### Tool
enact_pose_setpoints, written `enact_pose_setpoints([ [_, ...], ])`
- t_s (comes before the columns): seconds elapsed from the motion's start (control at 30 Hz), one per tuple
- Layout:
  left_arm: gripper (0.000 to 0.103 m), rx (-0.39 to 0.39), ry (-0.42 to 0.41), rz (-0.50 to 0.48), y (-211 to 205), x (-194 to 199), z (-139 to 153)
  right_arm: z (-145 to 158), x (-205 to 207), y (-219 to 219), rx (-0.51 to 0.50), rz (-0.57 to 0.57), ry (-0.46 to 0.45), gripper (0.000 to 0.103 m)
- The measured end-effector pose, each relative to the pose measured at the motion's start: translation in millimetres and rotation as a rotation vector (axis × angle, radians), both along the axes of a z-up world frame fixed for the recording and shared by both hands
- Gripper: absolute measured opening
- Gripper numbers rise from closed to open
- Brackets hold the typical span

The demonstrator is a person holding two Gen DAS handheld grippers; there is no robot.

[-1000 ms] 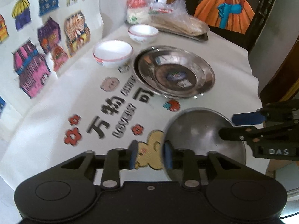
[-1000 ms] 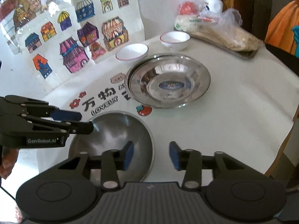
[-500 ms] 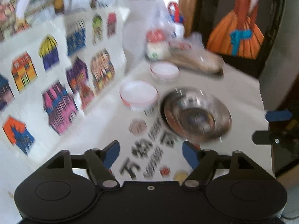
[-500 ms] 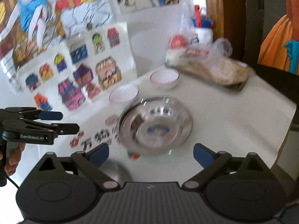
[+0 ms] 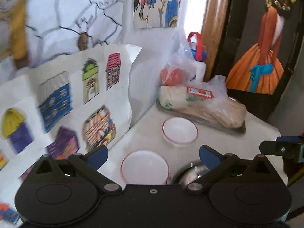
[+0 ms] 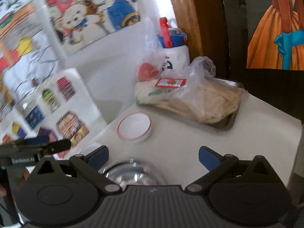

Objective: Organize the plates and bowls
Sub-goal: 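Move both tools to a white red-rimmed bowl and close on its rim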

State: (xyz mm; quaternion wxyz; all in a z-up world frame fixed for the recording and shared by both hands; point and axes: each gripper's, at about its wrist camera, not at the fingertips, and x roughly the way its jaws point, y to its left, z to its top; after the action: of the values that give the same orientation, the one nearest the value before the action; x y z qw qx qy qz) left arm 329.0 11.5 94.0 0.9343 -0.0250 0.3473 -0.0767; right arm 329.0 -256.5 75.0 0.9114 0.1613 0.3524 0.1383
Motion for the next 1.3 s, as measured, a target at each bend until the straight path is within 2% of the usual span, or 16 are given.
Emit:
enact_pose_setpoints([
  [0.13, 0.102, -0.038, 0.028, 0.01, -6.0, 37.0, -18.6, -20.7, 33.5, 5.1, 0.027, -0.01, 0.045, 0.103],
  [0.43, 0.102, -0.044, 0.109, 0.006, -16.2, 96.8, -58.8, -73.0, 87.6, 8.4, 0.113, -0.016, 0.164, 0.103],
  [0.63, 0.102, -0.1, 0.133, 0.015, -12.1, 118.3, -78.6, -83.6, 112.7, 14.8, 0.133, -0.037, 0.165, 0.103],
  [0.8, 0.102, -0.09, 0.129, 0.034, -10.8, 127.0, -93.3, -91.6, 128.5, 22.2, 0.116, -0.06, 0.175, 0.103],
  [0.9, 0.1, -0.111, 0.131, 0.041, -9.3, 133.1, -100.6, -95.8, 133.3, 25.2, 0.114, -0.062, 0.169, 0.099],
  [0.97, 0.095, -0.122, 0.136, 0.038, -7.0, 135.2, -102.9, -94.8, 135.1, 28.3, 0.095, -0.058, 0.159, 0.09],
  [1.13, 0.086, -0.154, 0.147, 0.023, -7.1, 139.7, -105.2, -92.0, 137.2, 34.0, 0.09, -0.036, 0.161, 0.079],
  [1.2, 0.084, -0.164, 0.149, 0.025, -5.9, 139.5, -105.2, -91.2, 137.4, 36.7, 0.085, -0.024, 0.16, 0.07],
  [1.27, 0.079, -0.169, 0.149, 0.036, -5.3, 140.0, -105.5, -90.8, 136.8, 39.5, 0.078, -0.014, 0.16, 0.057],
  [1.3, 0.077, -0.167, 0.15, 0.044, -5.2, 139.9, -106.0, -90.8, 136.6, 40.8, 0.079, -0.011, 0.16, 0.055],
])
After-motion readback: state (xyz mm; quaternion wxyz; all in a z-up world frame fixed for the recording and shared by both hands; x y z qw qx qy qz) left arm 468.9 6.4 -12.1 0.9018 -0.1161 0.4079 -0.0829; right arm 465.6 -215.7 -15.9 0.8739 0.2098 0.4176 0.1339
